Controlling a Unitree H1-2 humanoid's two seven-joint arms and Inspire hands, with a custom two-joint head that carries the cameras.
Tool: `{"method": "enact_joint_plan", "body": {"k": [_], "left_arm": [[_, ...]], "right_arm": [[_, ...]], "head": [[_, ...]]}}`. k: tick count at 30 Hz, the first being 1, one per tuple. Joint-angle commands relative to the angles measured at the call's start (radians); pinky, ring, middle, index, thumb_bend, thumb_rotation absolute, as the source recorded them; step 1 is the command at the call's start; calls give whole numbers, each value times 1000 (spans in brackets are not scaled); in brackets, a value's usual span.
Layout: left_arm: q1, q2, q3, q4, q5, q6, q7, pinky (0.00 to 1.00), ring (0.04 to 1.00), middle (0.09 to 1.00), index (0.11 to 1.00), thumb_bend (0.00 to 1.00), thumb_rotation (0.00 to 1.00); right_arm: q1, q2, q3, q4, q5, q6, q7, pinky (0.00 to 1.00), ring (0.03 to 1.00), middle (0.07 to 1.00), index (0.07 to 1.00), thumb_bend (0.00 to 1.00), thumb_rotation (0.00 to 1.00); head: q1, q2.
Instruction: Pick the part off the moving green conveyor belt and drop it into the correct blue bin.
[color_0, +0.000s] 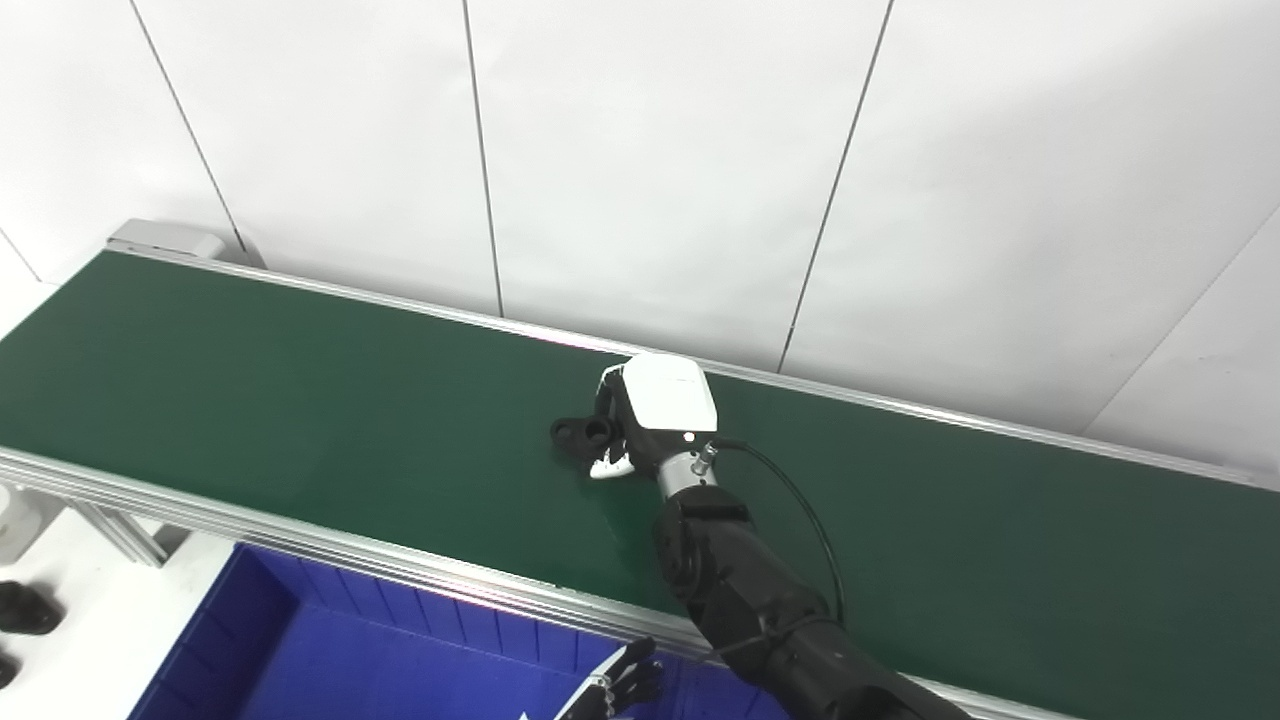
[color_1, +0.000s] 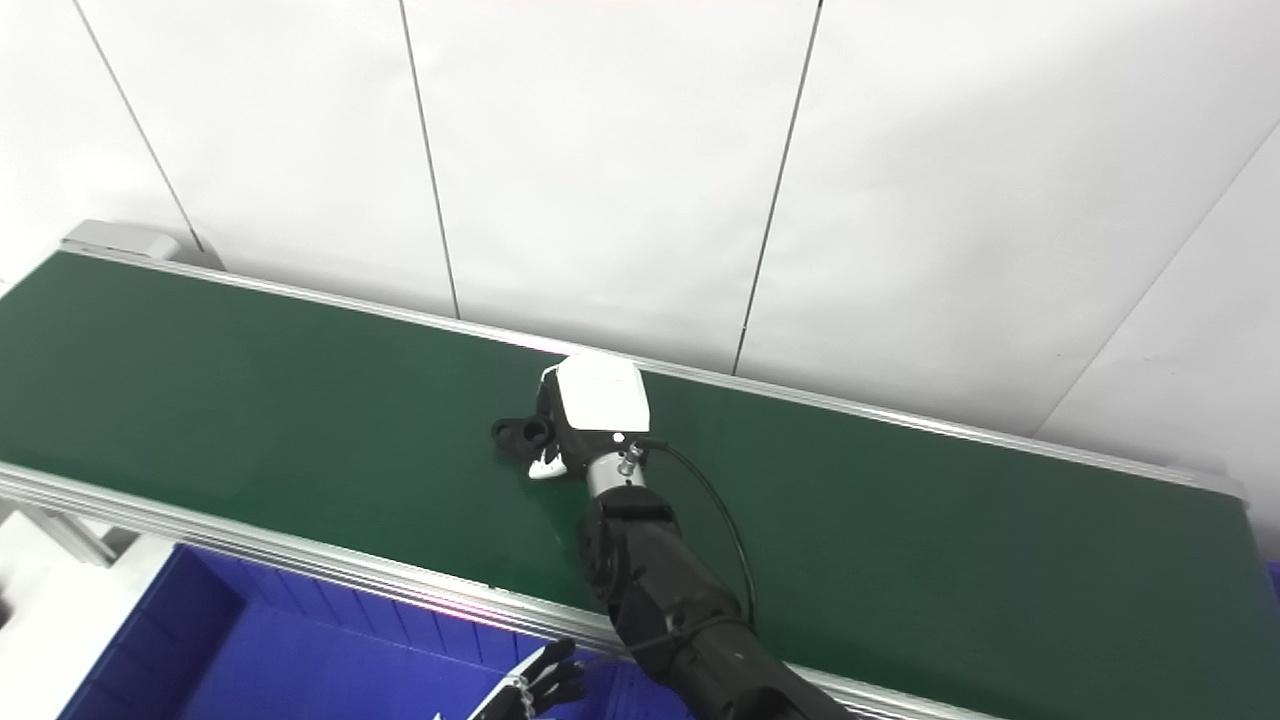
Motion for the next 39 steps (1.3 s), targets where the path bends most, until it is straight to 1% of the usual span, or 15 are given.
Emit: {"method": "enact_joint_plan", "body": {"k": [1, 7, 10, 14, 17, 21, 22, 23, 27, 30, 31, 32, 33, 36, 39], "left_arm": [[-2, 0, 2, -22, -8, -37, -11, 732, 856, 888, 911, 849, 628], [-9, 16, 26, -39, -68, -6, -43, 685, 856, 878, 924, 871, 631], [-17, 24, 40, -45, -80, 3, -54, 772, 861, 867, 939, 878, 639], [-24, 37, 64, -65, -110, 31, -67, 843, 894, 875, 964, 920, 649], [-23, 48, 78, -84, -119, 47, -78, 854, 898, 881, 971, 910, 658], [-21, 69, 96, -111, -126, 64, -95, 884, 915, 905, 991, 883, 703], [-20, 76, 101, -116, -132, 69, -100, 890, 919, 909, 995, 880, 713], [-19, 82, 105, -120, -137, 72, -104, 910, 931, 923, 999, 895, 748], [-13, 112, 129, -154, -166, 92, -124, 936, 946, 937, 1000, 857, 794], [-11, 138, 146, -184, -209, 126, -147, 982, 975, 960, 1000, 816, 801], [-12, 147, 154, -194, -224, 136, -154, 988, 980, 964, 1000, 813, 802], [-12, 153, 159, -200, -233, 143, -159, 993, 984, 966, 1000, 810, 804], [-13, 161, 165, -208, -242, 149, -163, 995, 985, 967, 1000, 800, 810], [-13, 178, 181, -229, -262, 168, -173, 989, 986, 970, 1000, 780, 818], [-8, 195, 203, -265, -283, 206, -179, 968, 976, 965, 1000, 772, 815]], "right_arm": [[24, -6, -3, -67, 5, -42, -17, 127, 181, 469, 487, 524, 2], [121, -97, -10, -394, -38, 15, 56, 123, 182, 469, 487, 524, 0], [156, -136, -17, -538, -67, 55, 132, 128, 187, 469, 486, 522, 2], [225, -209, -42, -807, -109, 123, 283, 130, 191, 470, 486, 523, 0], [273, -245, -64, -953, -151, 156, 353, 129, 191, 470, 485, 523, 1], [353, -290, -100, -1137, -218, 187, 462, 140, 201, 470, 485, 523, 1], [386, -300, -113, -1186, -232, 193, 484, 142, 203, 470, 485, 523, 1], [410, -305, -124, -1219, -244, 196, 501, 150, 211, 470, 485, 523, 0], [546, -315, -182, -1371, -311, 214, 560, 167, 233, 471, 485, 522, 2], [634, -302, -226, -1456, -352, 218, 591, 173, 241, 472, 485, 523, 0], [669, -296, -238, -1489, -370, 217, 606, 172, 240, 472, 485, 523, 0], [694, -290, -249, -1512, -384, 213, 619, 171, 239, 472, 485, 523, 0], [729, -283, -256, -1543, -403, 207, 636, 170, 238, 472, 485, 523, 0], [836, -263, -267, -1621, -461, 185, 677, 158, 223, 471, 485, 524, 0], [951, -235, -264, -1687, -515, 162, 708, 145, 209, 470, 485, 524, 0]], "head": [[1, 0], [-74, 17], [-106, 27], [-174, 67], [-197, 82], [-259, 106], [-295, 119], [-295, 119], [-394, 165], [-437, 188], [-474, 208], [-474, 208], [-505, 227], [-528, 242], [-559, 282]]}}
